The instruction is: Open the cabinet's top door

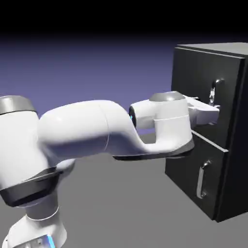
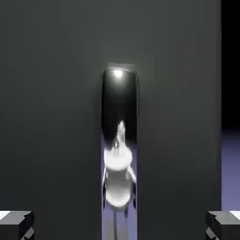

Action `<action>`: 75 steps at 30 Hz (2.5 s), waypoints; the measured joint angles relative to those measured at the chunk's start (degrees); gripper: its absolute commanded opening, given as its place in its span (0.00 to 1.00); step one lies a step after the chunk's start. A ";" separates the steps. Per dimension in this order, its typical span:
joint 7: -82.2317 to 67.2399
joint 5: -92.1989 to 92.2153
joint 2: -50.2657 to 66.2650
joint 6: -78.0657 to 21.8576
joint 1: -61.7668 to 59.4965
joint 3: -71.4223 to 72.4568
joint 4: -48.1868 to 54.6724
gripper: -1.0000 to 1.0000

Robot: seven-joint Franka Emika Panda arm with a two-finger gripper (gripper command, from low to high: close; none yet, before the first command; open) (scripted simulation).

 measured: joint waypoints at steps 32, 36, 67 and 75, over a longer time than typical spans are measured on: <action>10.07 38.83 11.05 -28.89 -53.00 56.67 -34.90 0.00; 10.07 45.64 10.50 -29.84 -58.54 64.98 -36.38 0.00; -2.34 102.87 3.11 -46.64 -82.29 117.35 -33.48 0.00; -3.27 116.22 9.57 -66.38 -89.33 133.28 -20.66 0.00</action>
